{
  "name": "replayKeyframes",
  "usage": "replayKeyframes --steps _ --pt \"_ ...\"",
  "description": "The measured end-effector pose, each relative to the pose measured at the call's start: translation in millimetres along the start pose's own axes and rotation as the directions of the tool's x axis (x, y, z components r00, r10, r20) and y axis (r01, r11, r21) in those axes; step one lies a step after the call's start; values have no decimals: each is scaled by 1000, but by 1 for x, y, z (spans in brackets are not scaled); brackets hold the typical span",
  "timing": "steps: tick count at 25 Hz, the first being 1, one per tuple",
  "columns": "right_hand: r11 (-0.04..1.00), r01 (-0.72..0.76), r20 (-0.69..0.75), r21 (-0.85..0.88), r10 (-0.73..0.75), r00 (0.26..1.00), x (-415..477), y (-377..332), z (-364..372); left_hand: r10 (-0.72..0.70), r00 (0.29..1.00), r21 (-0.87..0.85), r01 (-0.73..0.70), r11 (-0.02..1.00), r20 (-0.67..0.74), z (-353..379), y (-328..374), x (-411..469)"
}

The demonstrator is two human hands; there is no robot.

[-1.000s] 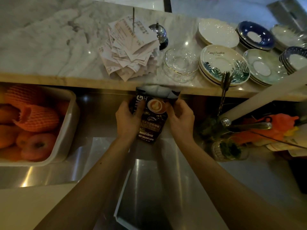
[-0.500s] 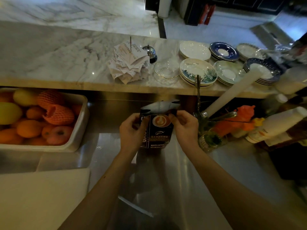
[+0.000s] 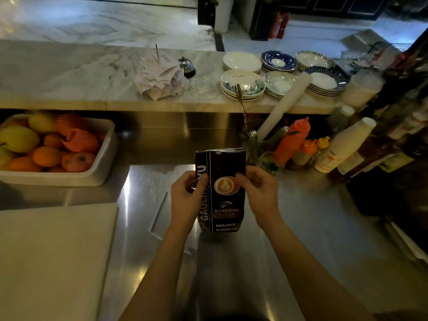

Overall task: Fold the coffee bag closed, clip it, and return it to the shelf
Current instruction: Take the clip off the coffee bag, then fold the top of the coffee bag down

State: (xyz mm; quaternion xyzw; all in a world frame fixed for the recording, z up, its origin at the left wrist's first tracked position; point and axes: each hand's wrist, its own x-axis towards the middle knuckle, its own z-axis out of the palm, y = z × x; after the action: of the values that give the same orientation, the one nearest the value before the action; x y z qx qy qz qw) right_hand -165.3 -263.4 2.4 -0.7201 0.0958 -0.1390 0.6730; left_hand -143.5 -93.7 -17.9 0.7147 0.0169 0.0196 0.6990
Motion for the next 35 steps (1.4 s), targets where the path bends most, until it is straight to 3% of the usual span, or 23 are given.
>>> replayKeyframes --steps 5,9,14,19,26,32,35 --pt "999 -30 14 -30 30 999 -32 13 -33 54 994 111 -43 993 -99 47 1 -53" --pt "998 -36 58 -51 39 998 -51 25 -67 34 969 87 -13 996 -245 90 3 -86" --pt "998 -25 159 -64 35 987 -73 33 -77 78 941 159 -26 987 -330 94 -9 -116" --pt "996 11 188 -93 7 982 -81 32 -68 57 966 177 -12 984 -252 76 -15 -124" --pt "996 29 256 -80 -8 967 -79 32 -49 16 999 155 -20 988 31 18 -9 -112" --pt "990 3 171 -139 21 985 -76 31 -27 11 997 181 4 984 -82 23 -13 -100" --pt "971 63 129 -232 -33 991 -67 26 -23 84 994 212 -68 975 -67 25 -15 -98"
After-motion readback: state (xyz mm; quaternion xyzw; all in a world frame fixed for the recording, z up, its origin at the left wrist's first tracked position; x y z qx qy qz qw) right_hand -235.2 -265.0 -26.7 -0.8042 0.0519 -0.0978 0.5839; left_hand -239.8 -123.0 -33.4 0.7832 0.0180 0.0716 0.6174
